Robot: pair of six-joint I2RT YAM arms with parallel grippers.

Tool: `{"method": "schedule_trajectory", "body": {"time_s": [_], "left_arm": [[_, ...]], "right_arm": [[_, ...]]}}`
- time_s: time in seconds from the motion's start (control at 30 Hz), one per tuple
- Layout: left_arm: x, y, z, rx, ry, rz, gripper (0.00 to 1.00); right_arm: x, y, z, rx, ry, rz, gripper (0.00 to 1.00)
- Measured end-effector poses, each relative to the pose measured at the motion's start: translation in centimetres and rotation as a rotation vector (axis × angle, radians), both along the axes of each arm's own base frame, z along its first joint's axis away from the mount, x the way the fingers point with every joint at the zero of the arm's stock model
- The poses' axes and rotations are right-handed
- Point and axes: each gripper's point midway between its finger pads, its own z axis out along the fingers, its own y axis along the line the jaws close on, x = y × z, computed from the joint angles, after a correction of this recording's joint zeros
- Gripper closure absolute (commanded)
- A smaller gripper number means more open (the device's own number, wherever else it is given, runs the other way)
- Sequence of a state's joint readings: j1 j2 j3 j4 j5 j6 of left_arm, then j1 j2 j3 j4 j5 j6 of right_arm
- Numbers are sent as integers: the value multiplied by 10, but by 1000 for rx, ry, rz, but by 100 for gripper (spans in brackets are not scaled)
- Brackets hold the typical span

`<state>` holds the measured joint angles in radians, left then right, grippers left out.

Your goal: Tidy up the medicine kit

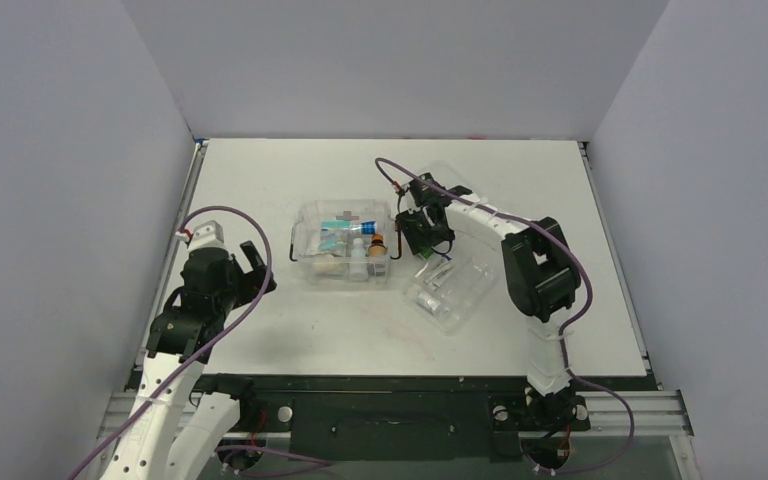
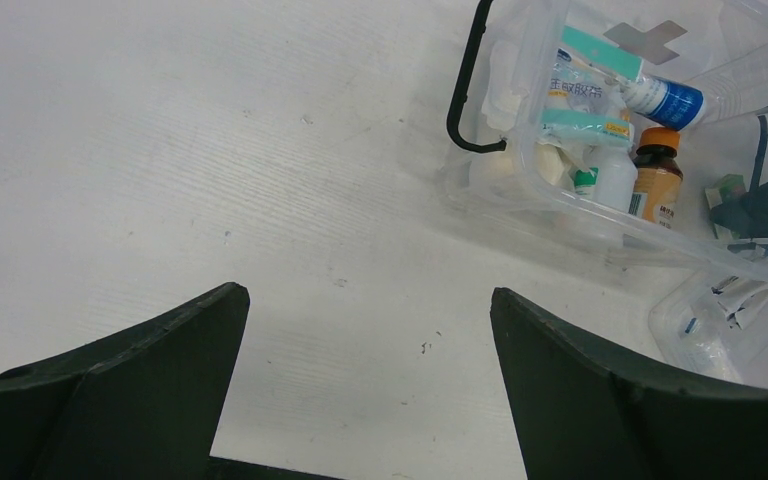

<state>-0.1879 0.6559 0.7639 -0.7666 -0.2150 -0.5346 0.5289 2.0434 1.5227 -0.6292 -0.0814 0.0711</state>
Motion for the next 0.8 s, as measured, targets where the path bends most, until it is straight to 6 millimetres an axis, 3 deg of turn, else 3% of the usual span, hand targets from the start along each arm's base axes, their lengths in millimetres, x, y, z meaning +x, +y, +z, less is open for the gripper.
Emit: {"method": "schedule_trajectory", "body": {"time_s": [0.57,0.8], "left_arm": [[0,-1,-1,-3,7,-4,9],[0,-1,-1,-4,8,-3,9]], "right_arm": [[-1,0,-7,-7,15,0,76],[1,4,-5,-8,4,1,79]]}}
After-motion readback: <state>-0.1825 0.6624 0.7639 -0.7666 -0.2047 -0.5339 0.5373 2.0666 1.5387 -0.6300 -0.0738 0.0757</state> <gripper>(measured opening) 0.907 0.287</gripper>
